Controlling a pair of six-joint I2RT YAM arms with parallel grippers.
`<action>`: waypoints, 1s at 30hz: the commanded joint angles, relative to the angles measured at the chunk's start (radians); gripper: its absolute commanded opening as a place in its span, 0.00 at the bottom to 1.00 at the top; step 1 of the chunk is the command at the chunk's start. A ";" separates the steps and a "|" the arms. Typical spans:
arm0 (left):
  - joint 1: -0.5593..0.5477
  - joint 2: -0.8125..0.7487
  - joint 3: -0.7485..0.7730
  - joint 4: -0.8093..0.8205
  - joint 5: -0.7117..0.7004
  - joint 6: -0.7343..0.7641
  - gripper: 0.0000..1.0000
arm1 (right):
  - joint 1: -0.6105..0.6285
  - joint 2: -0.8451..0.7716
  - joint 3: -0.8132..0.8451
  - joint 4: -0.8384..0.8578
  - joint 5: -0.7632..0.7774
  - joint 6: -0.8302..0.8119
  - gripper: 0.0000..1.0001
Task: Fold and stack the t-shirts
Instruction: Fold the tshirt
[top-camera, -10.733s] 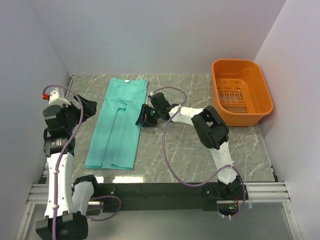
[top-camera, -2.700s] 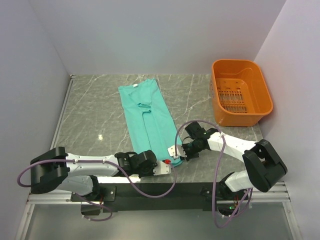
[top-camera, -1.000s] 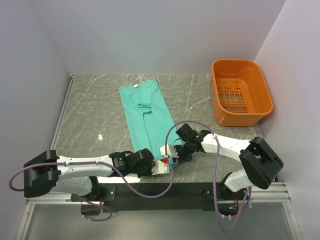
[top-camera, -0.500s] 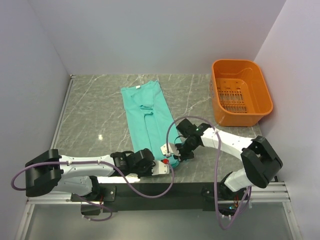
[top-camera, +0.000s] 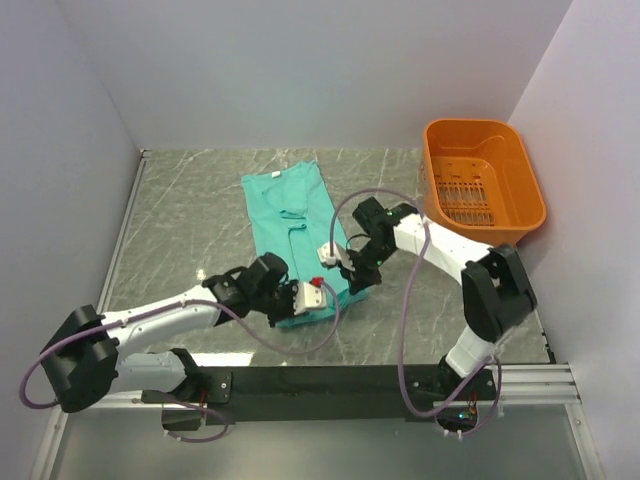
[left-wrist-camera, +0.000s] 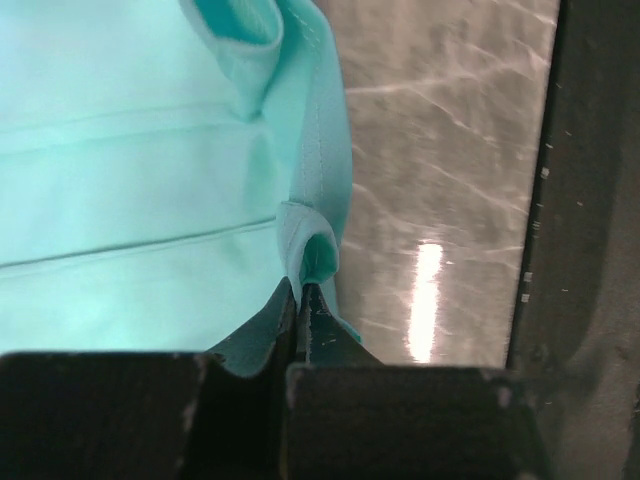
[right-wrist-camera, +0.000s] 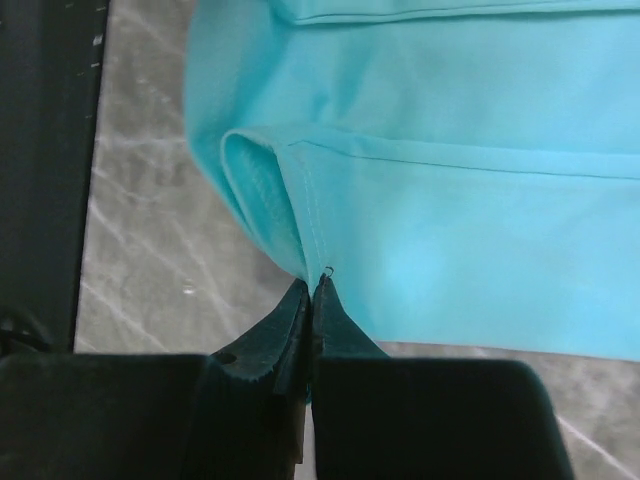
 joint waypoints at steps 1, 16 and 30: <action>0.115 0.041 0.092 -0.037 0.162 0.102 0.00 | -0.032 0.084 0.136 -0.076 -0.037 0.011 0.00; 0.541 0.399 0.515 -0.129 0.260 0.282 0.00 | -0.121 0.546 0.921 -0.150 0.014 0.290 0.00; 0.643 0.563 0.609 -0.048 0.225 0.268 0.00 | -0.122 0.658 0.976 0.151 0.130 0.577 0.00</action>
